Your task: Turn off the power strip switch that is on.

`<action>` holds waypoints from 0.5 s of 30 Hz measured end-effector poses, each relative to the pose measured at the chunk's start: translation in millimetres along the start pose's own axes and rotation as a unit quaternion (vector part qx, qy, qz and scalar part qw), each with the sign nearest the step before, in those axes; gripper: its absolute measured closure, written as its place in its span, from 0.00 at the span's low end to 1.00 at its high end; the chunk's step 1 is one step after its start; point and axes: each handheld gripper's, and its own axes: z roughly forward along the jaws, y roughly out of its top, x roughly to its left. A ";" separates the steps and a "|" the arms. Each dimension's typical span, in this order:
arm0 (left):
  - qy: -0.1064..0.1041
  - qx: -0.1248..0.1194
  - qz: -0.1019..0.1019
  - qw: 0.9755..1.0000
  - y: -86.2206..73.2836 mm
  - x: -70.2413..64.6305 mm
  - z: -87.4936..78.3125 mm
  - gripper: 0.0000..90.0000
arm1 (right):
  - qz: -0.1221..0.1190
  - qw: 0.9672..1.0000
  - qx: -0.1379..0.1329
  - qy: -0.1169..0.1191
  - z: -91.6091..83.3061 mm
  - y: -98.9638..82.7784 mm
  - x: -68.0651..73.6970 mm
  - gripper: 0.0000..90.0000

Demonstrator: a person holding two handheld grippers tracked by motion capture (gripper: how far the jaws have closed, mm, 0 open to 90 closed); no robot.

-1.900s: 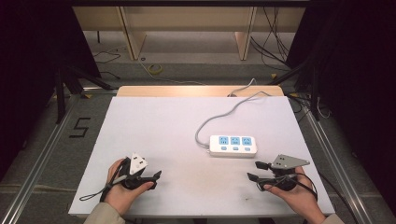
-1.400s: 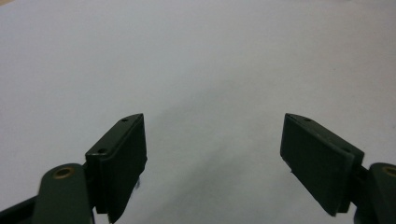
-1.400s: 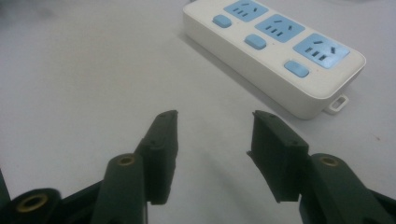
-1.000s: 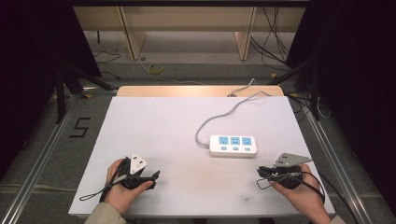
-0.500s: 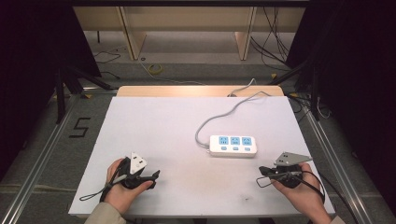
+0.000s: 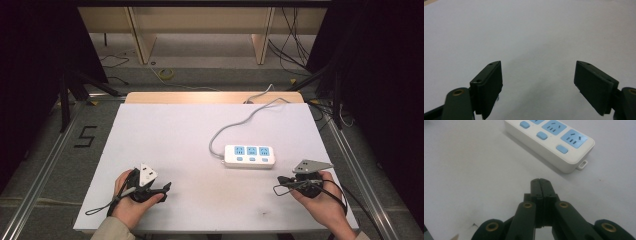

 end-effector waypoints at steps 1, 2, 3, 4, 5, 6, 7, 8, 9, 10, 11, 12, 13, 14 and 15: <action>0.000 0.000 0.000 1.000 0.1 -0.2 0.1 0.25 | 0.000 1.000 0.001 0.000 0.1 0.8 -0.4 1.00; 0.000 -0.002 0.000 1.000 0.1 -0.6 0.5 0.25 | 0.000 1.000 0.001 0.000 0.3 1.5 -0.6 1.00; -0.001 0.000 0.000 1.000 0.1 -1.2 0.7 0.25 | 0.001 1.000 0.001 0.000 0.7 2.1 -0.7 1.00; -0.001 -0.001 0.001 1.000 0.1 -1.5 1.1 0.25 | 0.001 1.000 0.001 0.000 0.7 2.1 -0.7 1.00; -0.003 0.000 0.001 1.000 0.0 -2.0 1.4 0.25 | -0.001 1.000 0.002 0.001 1.2 2.8 -1.0 1.00; -0.003 0.001 0.001 1.000 0.1 -2.2 1.7 0.25 | 0.000 1.000 0.005 0.002 2.1 4.1 -1.4 1.00; -0.003 0.001 0.003 1.000 0.3 -2.4 1.7 0.25 | 0.000 1.000 0.005 0.002 2.1 4.1 -1.4 1.00; -0.003 0.001 0.005 1.000 0.5 -2.7 1.7 0.25 | 0.001 1.000 0.005 0.001 2.8 5.7 -1.4 1.00; -0.004 0.001 0.004 1.000 0.7 -3.1 1.6 0.25 | 0.001 1.000 0.006 0.002 2.8 6.3 -1.5 1.00; -0.005 0.000 0.004 1.000 0.9 -4.0 1.5 0.25 | 0.001 1.000 0.006 0.002 2.8 6.3 -1.5 1.00; -0.004 -0.001 0.005 1.000 1.0 -4.7 1.5 0.25 | 0.001 1.000 0.006 0.002 3.4 7.9 -2.0 1.00; -0.004 -0.001 0.006 1.000 1.2 -5.1 1.5 0.25 | 0.001 1.000 0.006 0.002 3.4 7.9 -2.0 1.00; -0.004 -0.002 0.007 1.000 1.4 -5.8 1.5 0.25 | 0.001 1.000 0.007 0.002 3.6 8.3 -2.2 1.00; -0.004 -0.003 0.008 1.000 1.6 -6.5 1.6 0.26 | 0.001 1.000 0.007 0.002 4.1 9.0 -2.8 1.00; -0.004 -0.001 0.012 1.000 2.0 -6.5 1.4 0.26 | 0.002 1.000 0.008 0.002 4.4 9.6 -2.9 1.00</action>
